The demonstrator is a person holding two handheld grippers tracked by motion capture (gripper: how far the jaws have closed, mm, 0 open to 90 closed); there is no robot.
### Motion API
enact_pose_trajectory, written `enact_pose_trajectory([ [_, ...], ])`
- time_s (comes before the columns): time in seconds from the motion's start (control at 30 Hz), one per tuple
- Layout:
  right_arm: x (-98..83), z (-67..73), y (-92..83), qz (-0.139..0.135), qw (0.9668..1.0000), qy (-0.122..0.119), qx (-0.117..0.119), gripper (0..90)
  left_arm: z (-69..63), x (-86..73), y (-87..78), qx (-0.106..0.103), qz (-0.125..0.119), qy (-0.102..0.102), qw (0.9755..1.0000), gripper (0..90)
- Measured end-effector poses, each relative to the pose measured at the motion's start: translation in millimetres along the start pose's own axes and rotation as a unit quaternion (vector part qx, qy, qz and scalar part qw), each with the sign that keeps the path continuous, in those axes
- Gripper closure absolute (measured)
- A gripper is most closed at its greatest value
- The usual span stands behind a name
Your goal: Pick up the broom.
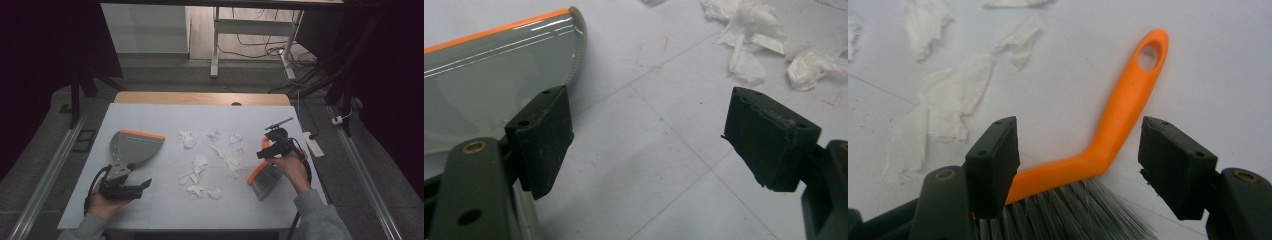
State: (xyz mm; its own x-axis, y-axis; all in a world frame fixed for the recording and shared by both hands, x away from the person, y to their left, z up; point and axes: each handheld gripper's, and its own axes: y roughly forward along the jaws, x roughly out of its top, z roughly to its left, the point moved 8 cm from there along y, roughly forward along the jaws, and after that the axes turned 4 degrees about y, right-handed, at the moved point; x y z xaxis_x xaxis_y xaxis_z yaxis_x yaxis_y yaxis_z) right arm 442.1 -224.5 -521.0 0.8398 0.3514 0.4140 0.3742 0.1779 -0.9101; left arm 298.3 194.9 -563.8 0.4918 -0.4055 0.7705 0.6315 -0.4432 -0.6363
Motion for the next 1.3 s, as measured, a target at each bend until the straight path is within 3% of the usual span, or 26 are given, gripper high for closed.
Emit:
enact_pose_trajectory([
  [0.23,7.9,-13.7,21.2,0.059,0.9969,0.052,-0.005,32.8,-1.4,0.7,1.3,-0.007,-0.001,0.003,1.0000,20.0],
  [0.4,3.9,-23.4,29.4,0.078,0.9942,0.068,-0.030,34.6,-2.2,1.1,1.9,-0.011,-0.002,0.006,0.9999,20.0],
  [0.63,-1.3,-21.2,33.0,0.099,0.9911,0.087,-0.021,37.7,-3.9,1.8,0.6,-0.014,-0.006,0.011,0.9998,20.0],
  [0.67,-3.8,-20.1,33.7,0.111,0.9894,0.090,-0.025,39.6,-3.8,2.0,0.0,-0.014,-0.007,0.011,0.9998,20.0],
  [0.77,-5.8,-21.1,35.7,0.116,0.9878,0.097,-0.036,43.1,-3.8,2.2,-0.7,-0.016,-0.009,0.011,0.9998,20.0],
  [0.87,-8.2,-20.6,39.0,0.124,0.9858,0.108,-0.032,44.6,-4.5,2.1,-0.2,-0.017,-0.009,0.014,0.9997,20.0],
  [0.97,-10.5,-17.5,44.6,0.133,0.9832,0.121,-0.029,50.5,-5.0,2.2,-0.4,-0.017,-0.009,0.014,0.9997,20.0],
  [1.0,-9.7,-16.4,45.2,0.135,0.9829,0.119,-0.038,56.9,-5.0,2.2,-0.4,-0.017,-0.010,0.014,0.9997,20.0],
  [1.17,-9.3,-18.7,45.5,0.141,0.9793,0.134,-0.056,67.4,-4.9,2.0,-0.7,-0.017,-0.010,0.014,0.9997,20.0],
  [1.3,-10.2,-20.4,45.4,0.133,0.9806,0.129,-0.064,70.6,-4.8,2.0,-1.1,-0.016,-0.010,0.013,0.9997,20.0],
])
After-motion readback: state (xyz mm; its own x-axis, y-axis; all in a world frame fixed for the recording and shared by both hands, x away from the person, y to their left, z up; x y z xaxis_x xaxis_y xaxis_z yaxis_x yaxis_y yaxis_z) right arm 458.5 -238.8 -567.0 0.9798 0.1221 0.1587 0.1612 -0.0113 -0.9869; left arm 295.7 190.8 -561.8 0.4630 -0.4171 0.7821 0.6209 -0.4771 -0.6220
